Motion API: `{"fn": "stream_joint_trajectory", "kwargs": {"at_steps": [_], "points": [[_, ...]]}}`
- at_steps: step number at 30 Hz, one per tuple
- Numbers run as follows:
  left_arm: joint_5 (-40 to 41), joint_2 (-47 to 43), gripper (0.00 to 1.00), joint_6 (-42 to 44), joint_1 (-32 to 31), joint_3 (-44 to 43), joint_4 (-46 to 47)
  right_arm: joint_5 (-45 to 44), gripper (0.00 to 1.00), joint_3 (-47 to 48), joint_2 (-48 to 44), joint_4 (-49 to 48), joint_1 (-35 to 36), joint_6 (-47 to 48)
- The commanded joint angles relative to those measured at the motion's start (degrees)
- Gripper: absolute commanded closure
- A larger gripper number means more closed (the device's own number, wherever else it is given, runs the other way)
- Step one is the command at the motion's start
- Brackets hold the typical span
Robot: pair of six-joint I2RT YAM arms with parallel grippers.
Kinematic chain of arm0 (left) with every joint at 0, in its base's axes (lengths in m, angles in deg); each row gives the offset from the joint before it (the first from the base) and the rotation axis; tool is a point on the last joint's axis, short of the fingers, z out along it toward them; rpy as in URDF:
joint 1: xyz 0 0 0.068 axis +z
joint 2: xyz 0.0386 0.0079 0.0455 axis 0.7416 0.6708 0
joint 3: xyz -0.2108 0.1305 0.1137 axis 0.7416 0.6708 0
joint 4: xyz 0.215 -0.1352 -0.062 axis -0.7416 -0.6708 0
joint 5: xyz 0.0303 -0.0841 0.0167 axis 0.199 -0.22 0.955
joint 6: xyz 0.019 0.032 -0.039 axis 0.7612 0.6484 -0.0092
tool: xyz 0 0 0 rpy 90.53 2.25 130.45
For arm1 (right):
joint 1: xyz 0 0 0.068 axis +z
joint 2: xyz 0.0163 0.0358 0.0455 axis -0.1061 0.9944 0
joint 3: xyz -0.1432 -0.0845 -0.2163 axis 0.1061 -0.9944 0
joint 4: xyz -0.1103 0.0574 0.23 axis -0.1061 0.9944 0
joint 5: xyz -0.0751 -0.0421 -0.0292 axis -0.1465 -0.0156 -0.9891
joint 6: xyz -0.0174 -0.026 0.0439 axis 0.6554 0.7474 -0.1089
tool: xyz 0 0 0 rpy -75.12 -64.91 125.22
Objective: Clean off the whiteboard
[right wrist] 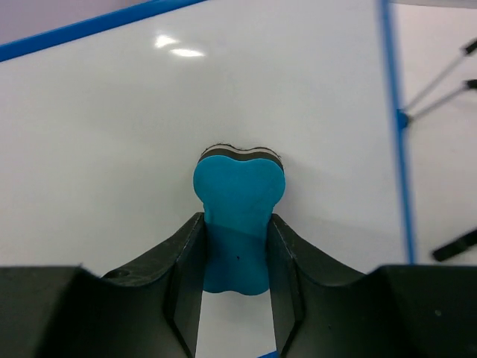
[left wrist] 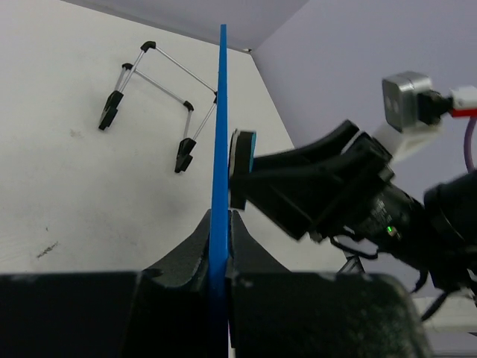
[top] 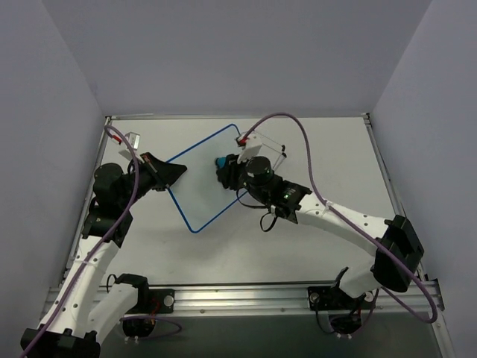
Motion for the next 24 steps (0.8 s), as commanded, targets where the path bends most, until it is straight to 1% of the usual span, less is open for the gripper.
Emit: {"fn": "stream_joint_trajectory", "kwargs": {"at_steps": [1,3,4,6,7,8,10,11,13,14,15,16,17,18,21,23,24], "points": [[-9.57,-3.34,0.98,-9.0,-1.46,-4.85,9.02,4.38,1.0,-1.69,1.37,4.53,-9.77,3.71],[-11.07,-3.42,0.98,-9.18,-1.46,-4.33,9.64,6.59,1.0,-0.89,3.47,4.99,-13.66,4.5],[-11.16,-3.69,0.98,-9.09,-1.46,-4.33,9.38,10.0,1.0,-0.89,3.83,4.99,-16.99,4.42],[-10.02,-4.56,0.98,-7.17,-1.37,-4.5,6.67,9.77,1.0,-0.89,3.31,6.29,-18.77,4.59],[-9.15,-4.92,0.98,-6.03,-1.37,-5.02,5.0,9.51,1.0,-1.06,2.79,7.17,-20.78,4.51],[-7.57,-5.09,0.98,-3.32,-1.37,-5.64,0.54,10.2,1.0,-1.15,1.13,8.31,-22.28,4.25],[-5.02,-5.27,0.98,0.03,-1.28,-8.18,-4.4,12.74,1.0,-3.51,-1.95,9.99,-25.79,2.67],[-3.7,-5.36,0.98,3.01,-1.28,-9.15,-9.03,15.28,1.0,-4.4,-6.32,10.26,-29.2,2.14],[-1.58,-5.45,0.98,4.96,-1.19,-10.65,-11.27,16.18,1.0,-5.98,-10.82,12.53,-31.78,1.17],[-1.4,-5.53,0.98,5.67,-1.02,-10.65,-11.54,14.79,1.0,-7.21,-15.11,17.07,-35.18,0.91],[-1.4,-5.53,0.98,5.67,-1.02,-10.74,-11.54,14.78,1.0,-7.22,-15.15,17.11,-35.22,0.38],[-1.4,-5.53,0.98,5.67,-1.02,-10.83,-11.11,14.08,1.0,-8.09,-16.02,18.51,-37.39,-0.49],[-1.32,-5.27,0.98,5.67,-0.93,-10.92,-11.02,13.29,1.0,-8.88,-15.94,21.57,-38.11,-1.55],[-0.53,-5.1,0.98,5.85,-0.84,-11.18,-11.01,12.32,1.0,-9.85,-15.77,22.47,-38.46,-4.78],[3.06,-3.34,0.98,7.69,-0.66,-14.68,-14.08,9.34,1.0,-15.9,-15.41,24.4,-37.51,-9.54],[5.53,-1.59,0.98,9.89,-0.66,-18.81,-17.77,3.38,1.0,-18.89,-16.38,28.07,-34.1,-12.1],[6.5,-1.14,0.98,10.42,-0.58,-19.87,-18.57,-2.65,1.0,-19.6,-16.9,29.32,-34.07,-12.8]]}}
